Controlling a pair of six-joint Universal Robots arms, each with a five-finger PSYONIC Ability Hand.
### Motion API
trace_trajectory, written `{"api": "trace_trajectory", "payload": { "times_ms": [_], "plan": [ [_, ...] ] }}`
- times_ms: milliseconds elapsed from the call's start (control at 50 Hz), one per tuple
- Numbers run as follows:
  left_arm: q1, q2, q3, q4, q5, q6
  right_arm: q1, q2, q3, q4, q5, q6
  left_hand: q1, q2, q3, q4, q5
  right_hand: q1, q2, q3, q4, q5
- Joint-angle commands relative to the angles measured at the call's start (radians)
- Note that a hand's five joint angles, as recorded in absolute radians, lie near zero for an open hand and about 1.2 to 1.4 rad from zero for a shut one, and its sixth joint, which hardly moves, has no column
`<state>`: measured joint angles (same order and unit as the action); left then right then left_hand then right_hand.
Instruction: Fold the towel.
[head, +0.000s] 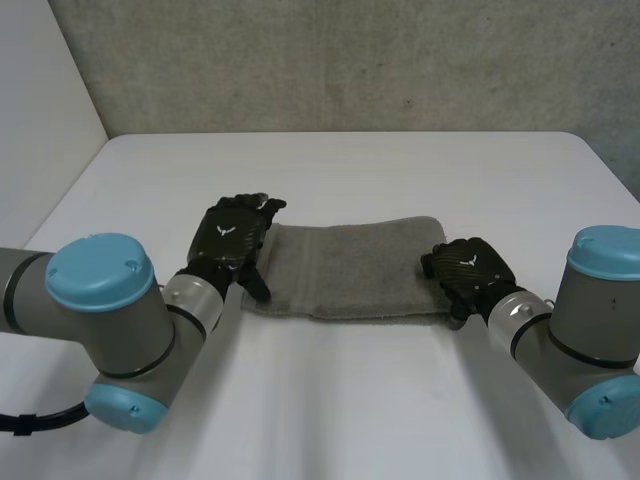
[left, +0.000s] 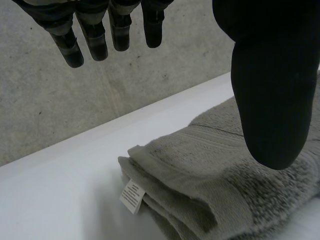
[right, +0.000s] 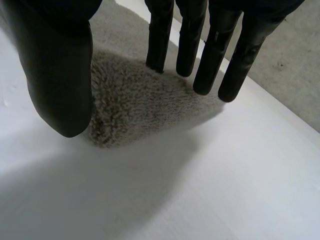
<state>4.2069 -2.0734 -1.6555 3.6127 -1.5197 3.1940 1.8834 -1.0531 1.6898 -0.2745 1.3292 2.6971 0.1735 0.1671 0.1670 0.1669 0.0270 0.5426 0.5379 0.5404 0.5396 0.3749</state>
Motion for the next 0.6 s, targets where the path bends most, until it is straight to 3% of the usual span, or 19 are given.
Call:
{"api": "trace_trajectory", "payload": {
  "times_ms": [20,60,80,100,260,400,460,500,600],
  "plan": [
    [0.008,0.045,-0.067,0.049,0.003,0.000,-0.021,0.015,-0.012,-0.002,-0.002,0.001,0.008,0.014,0.014,0.014,-0.020,0.226,0.231,0.229,0.229,0.220],
    [0.009,0.047,-0.073,0.061,0.003,0.000,-0.026,0.021,-0.012,-0.017,0.001,0.006,0.008,0.014,0.014,0.014,-0.020,0.565,0.570,0.567,0.568,0.558],
    [0.009,0.050,-0.079,0.073,0.003,0.000,-0.026,0.021,-0.012,-0.017,0.001,0.006,0.008,0.014,0.014,0.014,-0.020,0.567,0.572,0.569,0.570,0.560],
    [0.009,0.053,-0.082,0.078,0.003,0.000,-0.027,0.024,-0.012,-0.034,0.005,0.015,0.008,0.014,0.014,0.014,-0.020,0.814,0.819,0.816,0.817,0.807],
    [0.013,0.078,-0.093,0.081,-0.002,0.000,-0.041,-0.020,-0.019,-0.048,0.062,0.017,0.008,0.014,0.014,0.014,-0.020,0.854,0.858,0.856,0.857,0.847],
    [0.030,0.128,-0.093,0.081,-0.008,0.000,-0.020,-0.067,-0.141,0.006,0.044,-0.023,0.005,0.011,0.011,0.011,-0.023,0.854,0.858,0.856,0.857,0.847],
    [0.041,0.159,-0.098,0.080,-0.011,0.000,0.072,-0.059,-0.262,0.063,0.008,-0.031,0.002,0.008,0.008,0.008,-0.026,0.854,0.858,0.856,0.857,0.847],
    [0.050,0.176,-0.105,0.080,-0.011,0.000,0.205,-0.001,-0.398,0.115,-0.060,-0.028,0.002,0.008,0.008,0.008,-0.026,0.854,0.858,0.856,0.857,0.847],
    [0.090,0.236,-0.147,0.083,-0.010,-0.002,0.336,0.129,-0.548,0.156,-0.142,-0.025,0.002,0.008,0.008,0.008,-0.026,0.854,0.858,0.856,0.857,0.847]
  ]
}}
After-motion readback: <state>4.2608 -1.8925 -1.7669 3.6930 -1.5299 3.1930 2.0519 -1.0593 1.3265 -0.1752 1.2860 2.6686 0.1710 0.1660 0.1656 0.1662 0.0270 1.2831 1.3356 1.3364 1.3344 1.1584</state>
